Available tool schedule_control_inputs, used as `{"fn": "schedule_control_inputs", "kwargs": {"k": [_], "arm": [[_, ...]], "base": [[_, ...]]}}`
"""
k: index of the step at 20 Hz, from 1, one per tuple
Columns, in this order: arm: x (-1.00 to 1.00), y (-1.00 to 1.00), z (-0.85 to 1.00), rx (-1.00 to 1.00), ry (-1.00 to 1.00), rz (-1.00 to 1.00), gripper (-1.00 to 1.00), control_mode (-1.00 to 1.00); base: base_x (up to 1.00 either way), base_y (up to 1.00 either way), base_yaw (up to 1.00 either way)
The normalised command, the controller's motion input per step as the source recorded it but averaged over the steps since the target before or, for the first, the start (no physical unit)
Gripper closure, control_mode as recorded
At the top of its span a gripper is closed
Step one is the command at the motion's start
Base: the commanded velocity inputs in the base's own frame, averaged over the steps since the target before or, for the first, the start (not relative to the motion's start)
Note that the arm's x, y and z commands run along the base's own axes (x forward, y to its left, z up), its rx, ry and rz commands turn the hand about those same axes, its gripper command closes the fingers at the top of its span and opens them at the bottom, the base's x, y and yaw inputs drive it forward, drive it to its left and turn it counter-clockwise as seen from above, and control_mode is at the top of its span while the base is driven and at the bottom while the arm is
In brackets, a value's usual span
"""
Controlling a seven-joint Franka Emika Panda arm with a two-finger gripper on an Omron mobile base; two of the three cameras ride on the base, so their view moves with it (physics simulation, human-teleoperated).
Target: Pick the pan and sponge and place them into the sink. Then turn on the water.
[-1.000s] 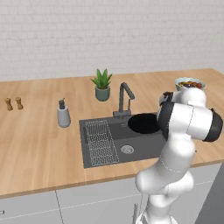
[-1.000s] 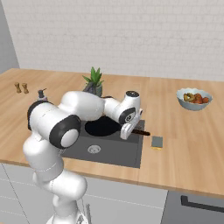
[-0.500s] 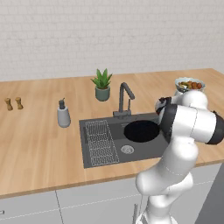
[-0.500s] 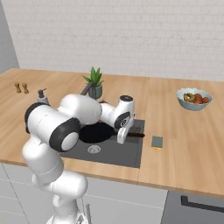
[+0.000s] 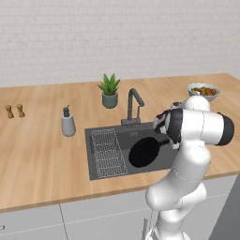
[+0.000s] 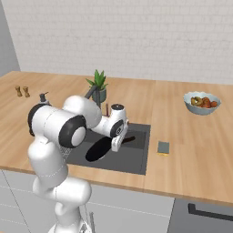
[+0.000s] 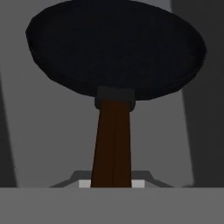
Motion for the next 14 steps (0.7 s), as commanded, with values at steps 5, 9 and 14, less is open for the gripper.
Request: {"fn": "schedule_control_inputs", "kwargs": {"k": [5, 9, 14], "arm": [[0.28, 0.43, -0.44, 0.0, 0.0, 0.0, 1.0, -1.0], [0.33, 0.38, -0.49, 0.01, 0.01, 0.01, 1.0, -1.0], [0.2, 0.28, -0.5, 0.0, 0.0, 0.0, 1.0, -1.0]], "base": [[0.0, 0.0, 0.0], [0.0, 0.0, 0.0], [0.0, 0.0, 0.0]]}}
